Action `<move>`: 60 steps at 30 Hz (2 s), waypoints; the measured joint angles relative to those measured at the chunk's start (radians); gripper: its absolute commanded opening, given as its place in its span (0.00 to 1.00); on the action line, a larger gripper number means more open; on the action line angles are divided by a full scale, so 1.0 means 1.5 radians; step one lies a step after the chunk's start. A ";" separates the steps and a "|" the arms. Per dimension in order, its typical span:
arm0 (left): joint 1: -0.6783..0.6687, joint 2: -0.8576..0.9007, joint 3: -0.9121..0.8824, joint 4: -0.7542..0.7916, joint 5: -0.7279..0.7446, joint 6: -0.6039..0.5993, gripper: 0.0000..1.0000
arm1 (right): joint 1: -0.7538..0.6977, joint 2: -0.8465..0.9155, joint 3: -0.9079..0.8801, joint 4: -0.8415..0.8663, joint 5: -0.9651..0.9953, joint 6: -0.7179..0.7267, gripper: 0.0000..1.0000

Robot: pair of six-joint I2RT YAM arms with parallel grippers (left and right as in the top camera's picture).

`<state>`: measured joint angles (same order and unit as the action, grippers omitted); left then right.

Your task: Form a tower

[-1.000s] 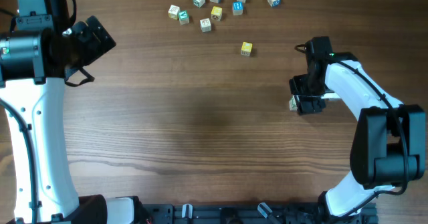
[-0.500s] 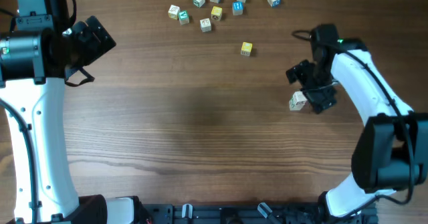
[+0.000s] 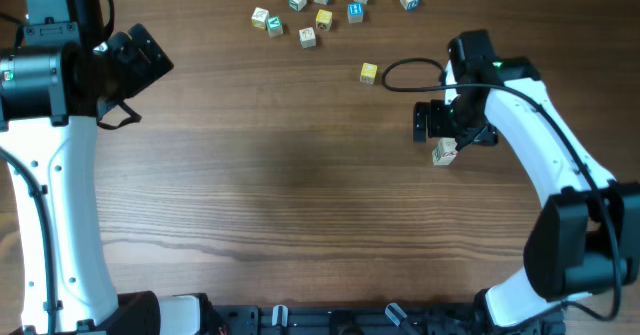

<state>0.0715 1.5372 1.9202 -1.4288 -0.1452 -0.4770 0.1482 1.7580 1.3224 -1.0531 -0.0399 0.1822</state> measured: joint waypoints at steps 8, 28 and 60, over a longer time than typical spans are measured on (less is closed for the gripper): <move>0.000 0.000 0.000 0.000 0.000 0.000 1.00 | 0.000 0.025 -0.004 -0.007 0.045 -0.057 0.97; 0.000 0.000 0.000 0.000 0.000 0.000 1.00 | 0.000 0.082 -0.033 0.030 0.022 -0.078 0.87; 0.000 0.000 0.000 0.000 0.000 0.000 1.00 | 0.000 0.082 -0.043 0.049 0.023 -0.095 0.84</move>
<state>0.0715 1.5372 1.9202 -1.4288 -0.1452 -0.4770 0.1482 1.8812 1.2579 -0.9798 -0.0051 0.0395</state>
